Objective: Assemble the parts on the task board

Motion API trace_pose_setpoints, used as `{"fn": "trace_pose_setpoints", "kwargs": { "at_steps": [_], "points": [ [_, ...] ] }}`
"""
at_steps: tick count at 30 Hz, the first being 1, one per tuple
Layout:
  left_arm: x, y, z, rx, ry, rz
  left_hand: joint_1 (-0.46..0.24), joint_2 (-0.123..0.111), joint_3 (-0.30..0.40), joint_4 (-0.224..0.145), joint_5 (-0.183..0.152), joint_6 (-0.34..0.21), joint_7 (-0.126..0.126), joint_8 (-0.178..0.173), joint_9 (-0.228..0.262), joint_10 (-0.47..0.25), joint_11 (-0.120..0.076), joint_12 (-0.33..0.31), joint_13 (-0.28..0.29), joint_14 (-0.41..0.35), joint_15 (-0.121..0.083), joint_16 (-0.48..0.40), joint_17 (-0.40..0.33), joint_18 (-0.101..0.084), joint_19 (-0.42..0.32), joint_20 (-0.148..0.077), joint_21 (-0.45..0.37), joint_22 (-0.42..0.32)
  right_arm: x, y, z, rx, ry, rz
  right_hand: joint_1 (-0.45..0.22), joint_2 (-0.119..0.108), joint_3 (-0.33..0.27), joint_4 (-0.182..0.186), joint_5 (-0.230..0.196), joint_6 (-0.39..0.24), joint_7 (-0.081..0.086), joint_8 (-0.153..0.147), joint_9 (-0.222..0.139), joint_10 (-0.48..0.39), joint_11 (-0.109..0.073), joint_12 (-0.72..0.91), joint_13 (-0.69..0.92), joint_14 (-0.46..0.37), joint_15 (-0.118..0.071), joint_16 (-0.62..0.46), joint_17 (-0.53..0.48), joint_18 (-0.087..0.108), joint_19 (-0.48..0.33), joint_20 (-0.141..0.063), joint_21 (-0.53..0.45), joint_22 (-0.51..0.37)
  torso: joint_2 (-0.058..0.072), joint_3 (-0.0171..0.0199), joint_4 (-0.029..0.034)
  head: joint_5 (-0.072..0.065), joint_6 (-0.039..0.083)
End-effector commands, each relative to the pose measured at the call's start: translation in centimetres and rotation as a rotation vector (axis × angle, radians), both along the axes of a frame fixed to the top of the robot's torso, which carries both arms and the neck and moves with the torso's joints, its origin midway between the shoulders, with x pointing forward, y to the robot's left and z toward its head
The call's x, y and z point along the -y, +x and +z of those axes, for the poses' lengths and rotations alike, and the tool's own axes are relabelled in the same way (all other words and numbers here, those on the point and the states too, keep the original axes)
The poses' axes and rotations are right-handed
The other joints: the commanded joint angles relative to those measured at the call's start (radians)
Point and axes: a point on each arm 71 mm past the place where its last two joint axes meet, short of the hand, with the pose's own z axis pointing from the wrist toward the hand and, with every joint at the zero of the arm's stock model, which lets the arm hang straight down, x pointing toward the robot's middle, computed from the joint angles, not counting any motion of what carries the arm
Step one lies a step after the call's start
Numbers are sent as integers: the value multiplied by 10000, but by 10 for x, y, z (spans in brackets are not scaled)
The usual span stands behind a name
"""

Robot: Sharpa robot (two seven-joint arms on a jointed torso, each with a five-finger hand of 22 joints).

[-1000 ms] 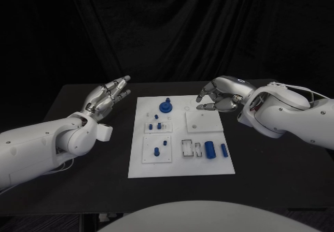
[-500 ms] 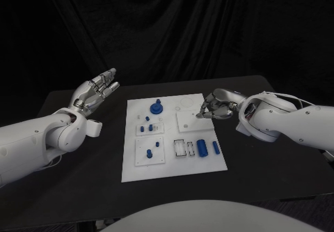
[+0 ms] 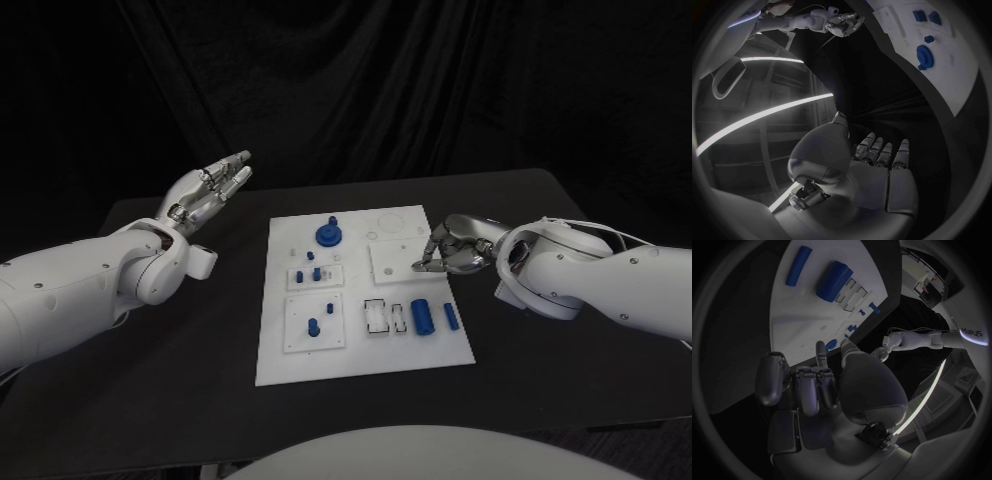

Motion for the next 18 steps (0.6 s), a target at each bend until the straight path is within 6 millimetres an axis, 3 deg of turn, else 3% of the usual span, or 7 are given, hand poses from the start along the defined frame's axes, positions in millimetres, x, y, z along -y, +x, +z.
{"fn": "trace_pose_setpoints", "kwargs": {
  "at_steps": [1, 2, 3, 4, 10, 16, 18],
  "points": [
    [-6, 2, -2, -923, -1675, 815, -149, 375, -311, 27, -232, 101, 140, 38, 13, 1, 144, 104, 5, -2, 147, -36, -16, 23, 24, 71, -9, 1, 1, -3, -5, -157, -865, -272, -598, 44, -110, 8, 136, 252, -167, 161, 93, 1054, -145, 24, 2630, 1054, -142, 77, 2629, -207, 241, -58, 472, 1906, -91, 53, -74, 82, -30],
    [-7, 2, -3, -1070, -1923, 820, -479, 477, -575, 16, -917, 128, 206, 41, 16, 9, 194, 137, 8, -2, 164, -36, -16, 20, 22, 69, -11, -8, 0, -3, -5, -172, -952, -297, -911, 86, -133, 11, 214, 399, -245, 234, 163, 1054, -233, 24, 2630, 1054, -211, 77, 2629, -219, 291, -125, 559, 1922, -96, 57, -78, 85, -42],
    [-7, 1, -3, -1308, -2339, 792, -786, 466, -784, 20, -1102, 131, 250, 42, 17, 20, 224, 154, 11, -2, 166, -36, -16, 18, 19, 65, -14, -16, 0, -4, -6, -187, -1097, -350, -1175, 96, -142, 27, 241, 480, -309, 276, 228, 1054, -267, 24, 2630, 1054, -275, 77, 2629, -246, 351, -173, 687, 1953, -99, 61, -83, 95, -76],
    [-7, 1, -4, -1478, -2642, 746, -1367, 197, -1331, 25, -1133, 114, 336, 44, 22, 58, 273, 180, 23, -2, 196, -36, -16, 9, 22, 79, -18, -26, 0, -5, -6, -202, -1210, -396, -1564, 106, -160, 36, 252, 643, -381, 356, 332, 1054, -331, 24, 2630, 1054, -335, 77, 2629, -284, 432, -229, 877, 2001, -108, 65, -91, 105, -90],
    [-3, -7, -4, -2141, -3849, 223, -1440, -690, -1829, -33, -1123, 32, 680, 37, 16, 126, 399, 162, 21, -2, 344, -36, -16, -2, 32, 244, -26, -40, -1, -12, -11, -634, -2058, -696, -2757, -16, -20, 38, 202, 1050, -557, 427, 742, 1054, -529, 24, 2630, 1054, -489, 77, 2629, -398, 654, -406, 1448, 2149, -190, 70, -156, 179, -238],
    [3, -16, -2, -2635, -4963, -223, -1374, -599, -1701, -23, -1124, 61, 635, 44, 23, 132, 405, 143, 20, -2, 393, -36, -16, 0, 31, 288, -31, -53, -3, -20, -15, -852, -2861, -756, -3805, -477, 413, 52, 327, 1498, -700, 390, 1197, 1054, -641, 24, 2630, 1054, -670, 77, 2629, -476, 798, -563, 1847, 2253, -239, 69, -157, 205, -261],
    [5, -19, -1, -2715, -5187, -303, -1219, -421, -1584, -46, -1118, 222, 615, 79, 45, 200, 393, 209, 34, -2, 390, -36, -16, 5, 33, 297, -30, -54, -3, -23, -17, -879, -3030, -779, -3953, -647, 551, 53, 367, 1550, -717, 367, 1302, 1054, -662, 24, 2630, 1054, -700, 77, 2629, -490, 820, -602, 1912, 2269, -253, 69, -172, 232, -261]
  ]
}}
